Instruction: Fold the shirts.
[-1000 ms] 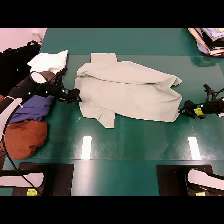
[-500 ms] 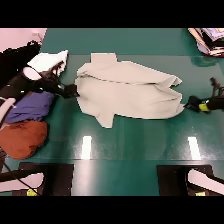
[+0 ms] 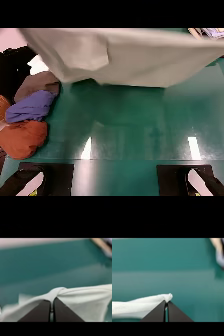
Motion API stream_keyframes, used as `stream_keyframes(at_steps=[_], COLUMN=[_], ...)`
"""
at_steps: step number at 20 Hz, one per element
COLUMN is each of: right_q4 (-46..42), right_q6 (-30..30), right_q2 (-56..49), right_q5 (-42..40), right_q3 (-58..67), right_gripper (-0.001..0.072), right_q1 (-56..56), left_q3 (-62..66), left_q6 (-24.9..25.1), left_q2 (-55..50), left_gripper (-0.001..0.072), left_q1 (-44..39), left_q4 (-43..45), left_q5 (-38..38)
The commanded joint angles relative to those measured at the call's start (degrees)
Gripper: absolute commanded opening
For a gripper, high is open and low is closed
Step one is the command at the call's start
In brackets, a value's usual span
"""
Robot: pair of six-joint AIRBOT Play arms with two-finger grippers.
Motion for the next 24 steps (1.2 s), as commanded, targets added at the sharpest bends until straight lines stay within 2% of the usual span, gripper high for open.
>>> stream_keyframes(at_steps=[1,4,7,11,14,17,19,21,24], right_q4=[-2.12,-9.18,-13.49,-12.87,-12.87,-13.07,-13.42,-13.38,-13.38], right_q6=[0.52,4.13,5.46,6.36,6.34,6.25,6.21,6.21,6.23], right_q2=[5.7,7.5,4.28,-5.35,-12.79,-21.51,-27.3,-32.98,-41.31], right_q5=[0.26,3.45,11.08,18.18,21.64,25.7,24.79,19.98,11.72], right_q3=[11.78,19.02,27.28,32.04,24.35,16.74,12.24,9.07,10.19], right_gripper=[0.0016,0.0016,0.0016,0.0016,0.0016,0.0016,0.0016,0.0016,0.0016], right_q1=[-0.04,-0.04,-0.04,-0.02,-0.02,0.74,2.62,5.05,8.02], left_q3=[17.51,27.32,28.06,12.92,-0.76,-10.49,-13.57,-13.84,-12.63], left_q6=[-0.37,-2.89,-4.11,-4.63,-4.57,-4.13,-3.85,-2.27,0.42], left_q2=[3.56,3.58,3.56,3.41,-0.66,-8.96,-16.98,-26.27,-36.44], left_gripper=[0.0022,0.0022,0.0022,0.0022,0.0022,0.0023,0.0022,0.0023,0.0023], left_q1=[0.15,0.15,0.15,0.15,0.15,-0.02,-0.02,-0.02,0.0], left_q4=[1.27,1.16,0.7,-2.84,-3.85,-3.87,-3.98,-4.2,-7.74], left_q5=[-1.51,0.76,-0.48,-2.69,-5.81,-6.27,-5.88,-4.26,6.32])
